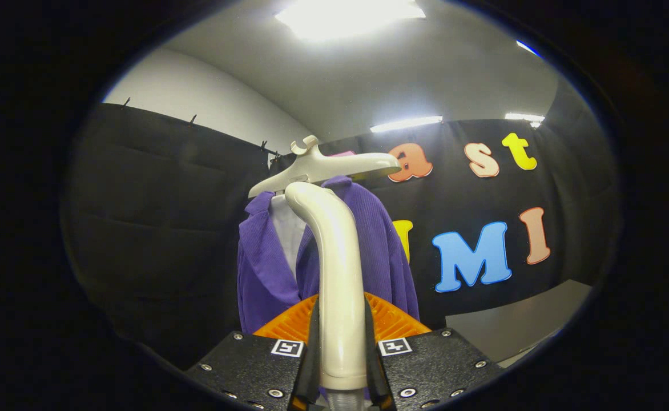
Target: Iron the clothes twice with a garment steamer, once on the left side and once on the right side.
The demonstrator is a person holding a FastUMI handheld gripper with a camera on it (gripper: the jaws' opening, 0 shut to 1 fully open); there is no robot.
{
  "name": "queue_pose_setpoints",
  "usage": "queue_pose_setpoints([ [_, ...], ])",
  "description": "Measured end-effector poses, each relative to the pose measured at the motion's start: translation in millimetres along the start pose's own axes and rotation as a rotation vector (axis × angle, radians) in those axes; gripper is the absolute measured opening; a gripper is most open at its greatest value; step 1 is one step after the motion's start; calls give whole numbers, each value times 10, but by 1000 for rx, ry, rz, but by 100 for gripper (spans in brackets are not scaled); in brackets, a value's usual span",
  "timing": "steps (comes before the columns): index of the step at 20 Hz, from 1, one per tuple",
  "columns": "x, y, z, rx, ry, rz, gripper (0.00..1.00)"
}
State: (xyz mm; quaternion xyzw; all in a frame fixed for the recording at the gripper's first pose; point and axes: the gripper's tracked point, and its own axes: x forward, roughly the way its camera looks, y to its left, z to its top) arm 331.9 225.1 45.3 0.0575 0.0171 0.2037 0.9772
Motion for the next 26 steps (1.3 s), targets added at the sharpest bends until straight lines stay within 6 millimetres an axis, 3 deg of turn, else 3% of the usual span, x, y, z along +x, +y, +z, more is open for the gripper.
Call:
queue_pose_setpoints([
  [6,-145,-42,-439,9,96,-20,33],
  [26,-740,94,-1836,20,341,-96,34],
])
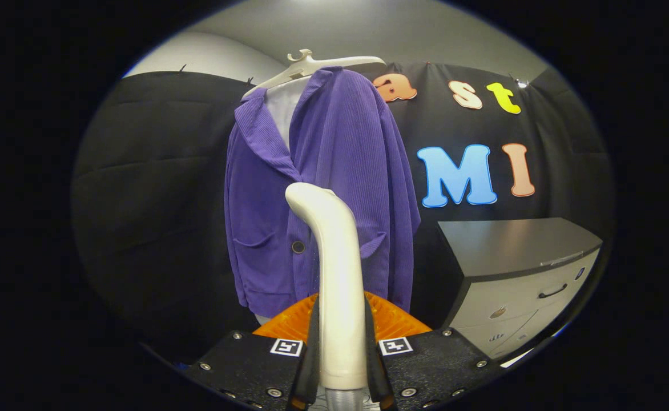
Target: Iron the clothes twice with a garment steamer, once on the left side and once on the right side.
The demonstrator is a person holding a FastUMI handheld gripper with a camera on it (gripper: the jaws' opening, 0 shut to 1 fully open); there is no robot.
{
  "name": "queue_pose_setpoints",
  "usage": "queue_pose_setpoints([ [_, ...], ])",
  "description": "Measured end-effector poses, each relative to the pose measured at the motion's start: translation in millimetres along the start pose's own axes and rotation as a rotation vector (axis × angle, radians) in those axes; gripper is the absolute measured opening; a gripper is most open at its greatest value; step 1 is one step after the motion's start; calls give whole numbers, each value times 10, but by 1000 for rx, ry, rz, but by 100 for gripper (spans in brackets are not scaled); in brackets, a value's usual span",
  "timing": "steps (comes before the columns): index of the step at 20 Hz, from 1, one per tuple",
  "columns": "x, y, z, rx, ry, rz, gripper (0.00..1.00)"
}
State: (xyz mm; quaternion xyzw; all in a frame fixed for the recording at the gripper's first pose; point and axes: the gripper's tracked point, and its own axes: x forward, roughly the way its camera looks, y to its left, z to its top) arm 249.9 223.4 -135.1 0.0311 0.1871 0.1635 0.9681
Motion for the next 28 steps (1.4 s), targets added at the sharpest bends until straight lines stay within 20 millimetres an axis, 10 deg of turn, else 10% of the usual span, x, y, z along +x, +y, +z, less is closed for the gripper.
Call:
queue_pose_setpoints([
  [14,-225,-63,-431,23,-26,-37,34],
  [28,-289,-53,-1655,30,214,-49,34],
])
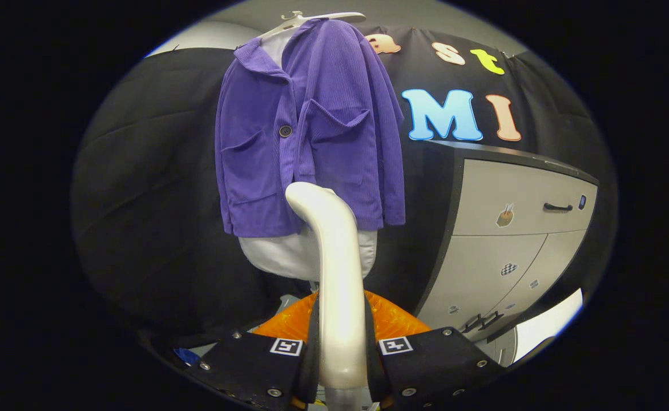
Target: Iron the clothes twice with a garment steamer, once on the left side and once on the right side.
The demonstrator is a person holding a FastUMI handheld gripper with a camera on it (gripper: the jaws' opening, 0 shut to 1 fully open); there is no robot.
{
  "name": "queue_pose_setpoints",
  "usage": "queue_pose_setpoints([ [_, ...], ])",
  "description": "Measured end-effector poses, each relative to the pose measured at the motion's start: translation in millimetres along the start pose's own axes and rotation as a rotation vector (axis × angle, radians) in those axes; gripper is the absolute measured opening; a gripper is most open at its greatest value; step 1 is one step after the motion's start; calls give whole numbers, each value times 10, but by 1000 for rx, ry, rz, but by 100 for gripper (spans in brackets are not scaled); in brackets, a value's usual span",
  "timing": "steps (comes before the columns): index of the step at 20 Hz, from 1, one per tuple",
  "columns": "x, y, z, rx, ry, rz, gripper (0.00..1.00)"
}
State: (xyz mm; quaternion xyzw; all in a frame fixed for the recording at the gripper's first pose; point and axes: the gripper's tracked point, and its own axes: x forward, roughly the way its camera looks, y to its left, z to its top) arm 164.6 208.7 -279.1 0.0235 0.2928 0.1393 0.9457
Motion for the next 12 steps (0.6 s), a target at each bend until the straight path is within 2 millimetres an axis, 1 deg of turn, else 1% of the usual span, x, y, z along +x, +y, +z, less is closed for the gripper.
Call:
queue_pose_setpoints([
  [2,-64,12,-27,-11,4,4,34],
  [3,-129,20,22,-14,-5,10,34],
  [5,-276,33,208,-11,-40,22,34],
  [7,-405,23,528,-5,-96,31,34],
  [12,-711,149,1430,-37,-258,67,34],
])
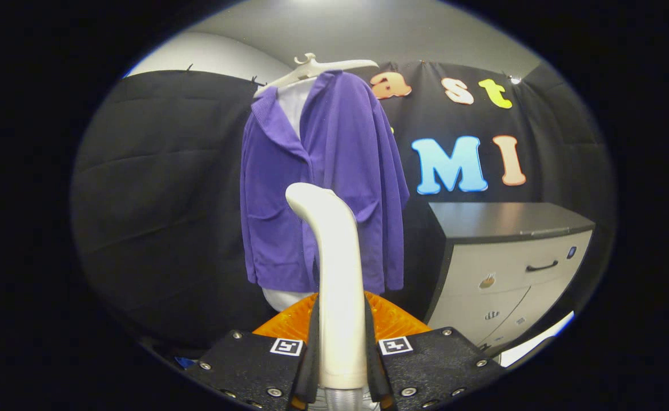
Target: Iron the clothes twice with a garment steamer, once on the left side and once on the right side.
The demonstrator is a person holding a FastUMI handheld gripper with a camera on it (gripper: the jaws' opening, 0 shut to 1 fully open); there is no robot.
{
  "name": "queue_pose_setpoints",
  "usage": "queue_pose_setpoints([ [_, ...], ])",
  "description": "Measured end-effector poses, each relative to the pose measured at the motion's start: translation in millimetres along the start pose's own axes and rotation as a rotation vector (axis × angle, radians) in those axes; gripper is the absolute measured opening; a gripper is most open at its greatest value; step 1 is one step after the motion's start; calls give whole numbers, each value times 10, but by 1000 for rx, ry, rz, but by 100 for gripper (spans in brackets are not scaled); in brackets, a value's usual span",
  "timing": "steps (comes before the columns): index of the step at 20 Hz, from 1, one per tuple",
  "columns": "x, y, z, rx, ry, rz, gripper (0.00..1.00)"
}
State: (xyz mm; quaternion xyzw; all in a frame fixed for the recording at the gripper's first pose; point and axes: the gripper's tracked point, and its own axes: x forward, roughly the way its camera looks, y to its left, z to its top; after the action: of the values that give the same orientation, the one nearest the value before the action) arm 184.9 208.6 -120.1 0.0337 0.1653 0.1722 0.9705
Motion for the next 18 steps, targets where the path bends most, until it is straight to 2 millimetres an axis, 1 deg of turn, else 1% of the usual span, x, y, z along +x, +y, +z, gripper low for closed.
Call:
queue_pose_setpoints([
  [4,-43,179,689,-25,-125,39,34],
  [8,-69,431,1251,-34,-218,88,34],
  [10,-36,575,1499,-43,-259,116,34],
  [12,-2,760,1656,-45,-285,145,34],
  [14,48,940,1756,-51,-300,173,34],
  [16,127,1050,1863,-56,-311,189,34],
  [18,234,1163,1902,-47,-308,199,34],
])
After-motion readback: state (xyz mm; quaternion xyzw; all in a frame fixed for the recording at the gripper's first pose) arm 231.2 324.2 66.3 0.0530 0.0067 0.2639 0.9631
